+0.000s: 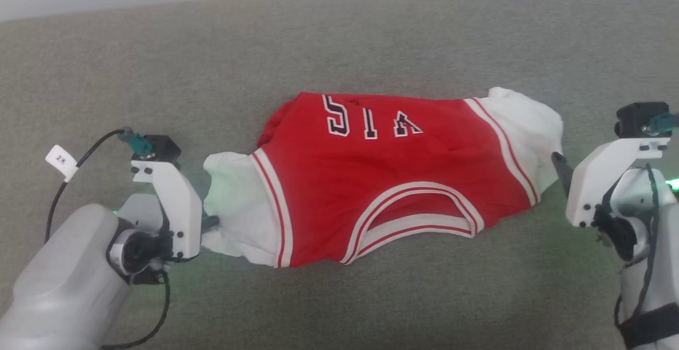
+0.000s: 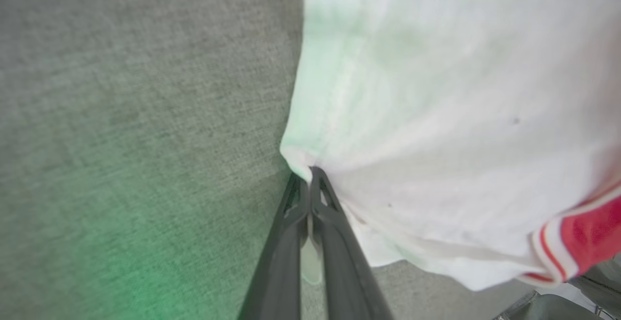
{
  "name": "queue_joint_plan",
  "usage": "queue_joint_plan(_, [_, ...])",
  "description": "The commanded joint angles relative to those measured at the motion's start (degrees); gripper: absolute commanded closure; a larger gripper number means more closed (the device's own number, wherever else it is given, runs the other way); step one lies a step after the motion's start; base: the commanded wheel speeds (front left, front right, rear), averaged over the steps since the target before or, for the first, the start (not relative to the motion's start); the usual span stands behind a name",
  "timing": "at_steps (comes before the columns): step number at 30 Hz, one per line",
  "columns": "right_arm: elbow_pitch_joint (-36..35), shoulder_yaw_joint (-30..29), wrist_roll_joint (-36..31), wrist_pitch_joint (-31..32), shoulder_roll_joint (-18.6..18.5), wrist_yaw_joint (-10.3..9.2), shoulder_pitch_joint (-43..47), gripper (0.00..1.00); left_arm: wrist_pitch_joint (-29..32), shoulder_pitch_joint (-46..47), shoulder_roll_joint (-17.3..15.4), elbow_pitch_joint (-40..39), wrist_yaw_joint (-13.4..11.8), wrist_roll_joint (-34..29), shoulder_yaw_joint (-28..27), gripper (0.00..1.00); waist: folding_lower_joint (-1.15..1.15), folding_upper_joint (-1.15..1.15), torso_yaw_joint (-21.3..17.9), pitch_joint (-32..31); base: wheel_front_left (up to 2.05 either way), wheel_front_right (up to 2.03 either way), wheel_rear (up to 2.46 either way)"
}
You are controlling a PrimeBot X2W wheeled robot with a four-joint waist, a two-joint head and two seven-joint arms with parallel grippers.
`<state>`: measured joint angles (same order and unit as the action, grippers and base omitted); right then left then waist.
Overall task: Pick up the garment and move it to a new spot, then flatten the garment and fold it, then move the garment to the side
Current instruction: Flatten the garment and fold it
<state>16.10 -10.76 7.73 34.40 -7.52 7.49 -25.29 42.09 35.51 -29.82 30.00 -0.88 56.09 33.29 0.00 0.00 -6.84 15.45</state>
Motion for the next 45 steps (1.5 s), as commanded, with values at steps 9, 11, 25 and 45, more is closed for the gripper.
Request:
queue_joint_plan(9, [8.40, 0.29, 2.46, 7.57, -3.00, 0.00, -5.72, 0.00, -2.38, 1.86, 3.23, 4.70, 1.54, -1.26, 1.61, 1.00, 0.00, 0.00, 4.48, 3.15, 0.00, 0.00, 0.00])
queue_joint_plan(11, [10.52, 1.38, 3.25, 8.94, -3.34, 0.00, -6.04, 0.13, -2.80, 2.35, 3.56, 5.10, 1.86, -1.44, 1.74, 1.00, 0.00, 0.00, 5.06, 3.59, 0.00, 0.00, 0.00])
queue_joint_plan(25, [8.75, 4.40, 8.85, 7.14, -5.12, 0.01, -10.11, 1.00, -3.84, 7.33, 2.26, 1.85, 0.66, -0.34, -1.43, 1.00, 0.00, 0.00, 7.24, -2.83, 0.00, 0.00, 0.00])
queue_joint_plan(45, [-1.68, 3.72, 11.01, 8.61, 0.72, 0.00, -22.62, 1.00, -0.30, 23.26, -3.20, -9.22, -5.08, -3.40, -5.44, 1.00, 0.00, 0.00, 6.73, -15.65, 0.00, 0.00, 0.00])
